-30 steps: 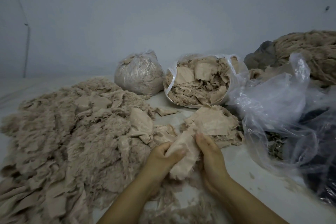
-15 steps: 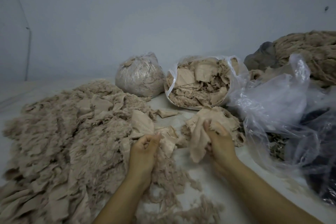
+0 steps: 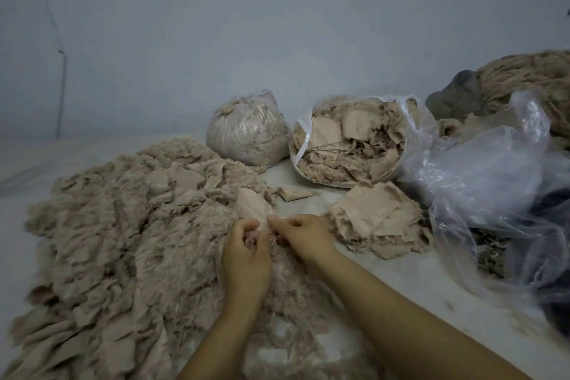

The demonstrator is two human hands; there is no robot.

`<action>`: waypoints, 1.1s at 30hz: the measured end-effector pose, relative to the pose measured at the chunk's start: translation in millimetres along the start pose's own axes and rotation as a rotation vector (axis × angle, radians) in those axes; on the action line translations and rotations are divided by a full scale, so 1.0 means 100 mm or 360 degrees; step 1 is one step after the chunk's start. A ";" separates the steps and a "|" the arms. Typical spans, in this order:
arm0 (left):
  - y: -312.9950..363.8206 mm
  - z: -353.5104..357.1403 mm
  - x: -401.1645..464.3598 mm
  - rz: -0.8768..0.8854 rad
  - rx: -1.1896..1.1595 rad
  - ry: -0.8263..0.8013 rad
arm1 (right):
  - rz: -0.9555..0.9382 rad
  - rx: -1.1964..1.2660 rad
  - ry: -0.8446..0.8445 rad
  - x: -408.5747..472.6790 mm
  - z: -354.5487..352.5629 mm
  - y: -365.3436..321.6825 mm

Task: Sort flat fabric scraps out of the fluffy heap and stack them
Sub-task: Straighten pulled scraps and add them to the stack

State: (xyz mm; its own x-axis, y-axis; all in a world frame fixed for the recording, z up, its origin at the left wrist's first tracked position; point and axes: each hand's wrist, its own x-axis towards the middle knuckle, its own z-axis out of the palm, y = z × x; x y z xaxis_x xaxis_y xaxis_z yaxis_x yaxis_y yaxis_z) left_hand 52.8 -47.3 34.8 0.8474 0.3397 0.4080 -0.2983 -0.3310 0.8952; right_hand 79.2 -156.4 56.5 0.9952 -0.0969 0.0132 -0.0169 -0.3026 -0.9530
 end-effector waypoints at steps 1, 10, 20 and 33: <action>-0.02 0.00 0.01 -0.0026 -0.0021 -0.0025 | 0.0069 0.0139 -0.0003 0.02 0.06 -0.02; -0.15 -0.04 0.12 -0.0096 -0.0183 -0.0013 | -0.0238 0.0990 -0.0064 -0.28 -0.25 0.18; 0.00 -0.02 0.01 0.0184 0.0148 -0.0529 | 0.0023 0.1407 -0.0345 -0.49 -0.58 0.47; 0.11 0.02 -0.17 -0.0150 -0.0417 -0.1175 | -0.0198 0.0635 -0.0294 -0.61 -0.52 0.51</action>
State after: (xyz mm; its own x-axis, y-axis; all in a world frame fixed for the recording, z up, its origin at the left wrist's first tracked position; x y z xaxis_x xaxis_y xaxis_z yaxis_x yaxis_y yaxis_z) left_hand 35.8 -58.0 37.0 0.9194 -0.3465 0.1859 -0.2266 -0.0804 0.9707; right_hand 12.9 -215.8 22.6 0.9884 0.0988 0.1154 0.1065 0.0914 -0.9901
